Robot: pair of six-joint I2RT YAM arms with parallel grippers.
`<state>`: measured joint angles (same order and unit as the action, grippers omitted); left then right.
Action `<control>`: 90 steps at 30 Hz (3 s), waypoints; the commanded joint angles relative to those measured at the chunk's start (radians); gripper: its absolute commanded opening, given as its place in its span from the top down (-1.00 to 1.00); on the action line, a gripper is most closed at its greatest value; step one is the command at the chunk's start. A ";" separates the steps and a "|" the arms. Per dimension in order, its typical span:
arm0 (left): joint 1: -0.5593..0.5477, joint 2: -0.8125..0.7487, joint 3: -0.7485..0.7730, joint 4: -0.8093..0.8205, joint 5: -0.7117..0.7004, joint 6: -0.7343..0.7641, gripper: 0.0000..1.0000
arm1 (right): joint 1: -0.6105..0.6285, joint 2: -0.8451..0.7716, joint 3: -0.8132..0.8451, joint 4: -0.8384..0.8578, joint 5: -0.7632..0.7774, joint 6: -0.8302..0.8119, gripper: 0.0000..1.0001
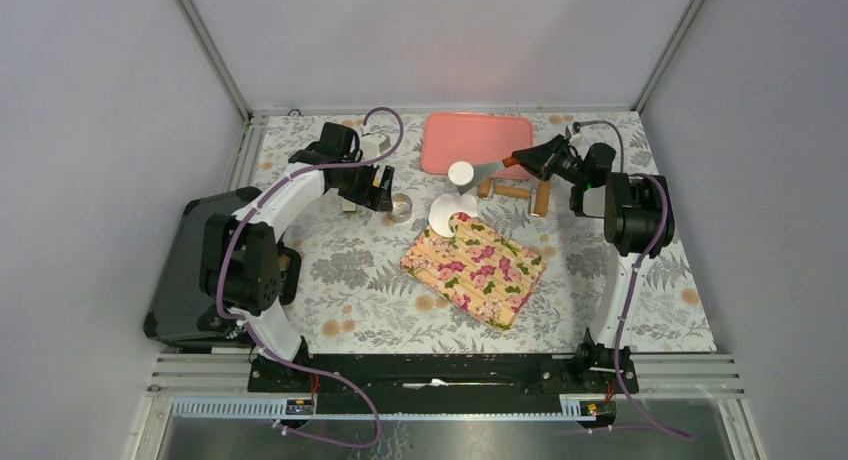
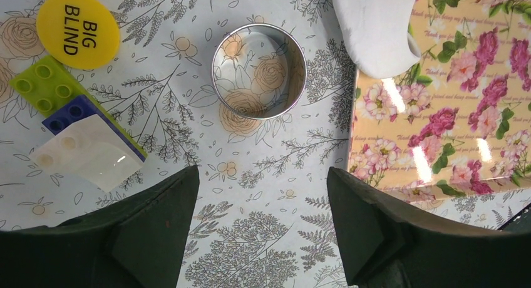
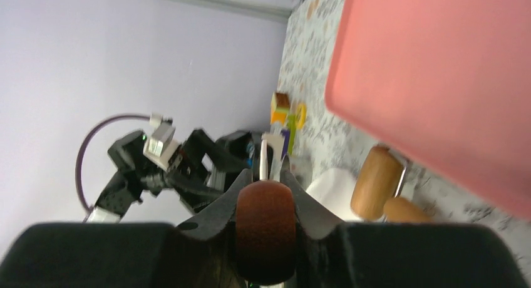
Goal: Roll out the dumpling wrappers from the dough
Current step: Place the dumpling wrapper on the plate.
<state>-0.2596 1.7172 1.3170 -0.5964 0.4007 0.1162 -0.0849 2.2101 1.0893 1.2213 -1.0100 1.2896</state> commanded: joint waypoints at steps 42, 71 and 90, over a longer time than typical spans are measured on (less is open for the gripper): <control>0.016 -0.034 -0.055 0.032 0.035 0.040 -0.61 | 0.107 0.224 0.881 -1.031 0.477 -0.595 1.00; 0.016 -0.064 -0.059 0.038 0.068 0.036 -0.61 | 0.096 -0.024 0.793 -1.257 0.825 -0.978 1.00; 0.057 -0.266 -0.081 -0.107 0.069 0.137 -0.98 | -0.287 -0.913 -0.191 -1.064 0.308 -0.796 1.00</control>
<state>-0.2062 1.5234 1.2613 -0.6716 0.4427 0.2108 -0.3885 1.4769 1.0870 0.1047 -0.5900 0.5488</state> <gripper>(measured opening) 0.986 0.242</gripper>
